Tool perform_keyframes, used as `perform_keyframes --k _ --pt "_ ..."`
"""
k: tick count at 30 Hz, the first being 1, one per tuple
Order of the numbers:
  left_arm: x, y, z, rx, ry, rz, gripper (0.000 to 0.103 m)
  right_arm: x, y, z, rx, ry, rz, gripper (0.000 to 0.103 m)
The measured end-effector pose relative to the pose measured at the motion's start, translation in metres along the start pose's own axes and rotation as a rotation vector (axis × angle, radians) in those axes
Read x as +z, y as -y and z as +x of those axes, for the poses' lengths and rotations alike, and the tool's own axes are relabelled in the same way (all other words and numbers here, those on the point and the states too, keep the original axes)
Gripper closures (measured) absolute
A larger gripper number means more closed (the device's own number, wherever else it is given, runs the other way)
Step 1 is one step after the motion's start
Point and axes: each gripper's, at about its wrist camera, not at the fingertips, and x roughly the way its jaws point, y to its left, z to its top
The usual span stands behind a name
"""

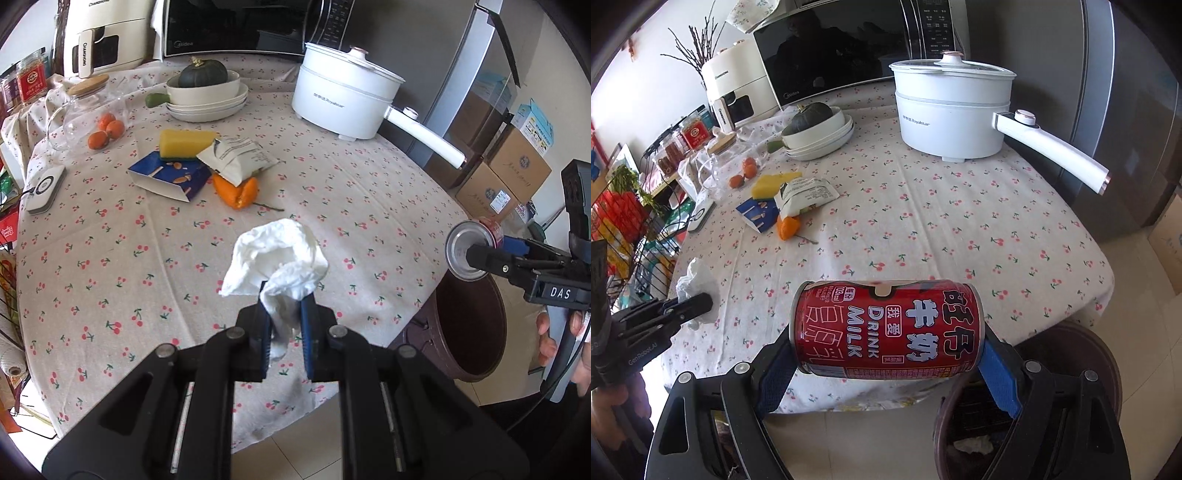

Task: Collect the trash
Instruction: 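Carry the milk can and tissue over the bin and release both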

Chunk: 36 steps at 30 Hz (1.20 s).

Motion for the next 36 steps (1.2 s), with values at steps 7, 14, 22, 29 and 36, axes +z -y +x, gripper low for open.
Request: perform_keyframes --k 7,14,22,29,36 --pt "-0.013 0.044 0.012 -0.051 -0.029 0.09 0.088 -0.033 0.041 -0.012 -0.029 -0.04 0.072 0.014" --pt "-0.025 0.09 0.035 -0.091 -0.074 0.184 0.088 -0.062 0.096 -0.03 -0.078 -0.05 0.157 0.014" --pt "-0.028 0.142 0.057 -0.154 -0.1 0.254 0.088 -0.099 0.158 -0.035 -0.155 -0.087 0.229 0.014" --pt "-0.038 0.188 0.078 -0.205 -0.124 0.324 0.088 -0.12 0.191 -0.047 -0.182 -0.084 0.285 0.014" --pt "-0.044 0.223 0.092 -0.237 -0.123 0.425 0.084 -0.13 0.205 -0.053 -0.201 -0.092 0.306 0.014"
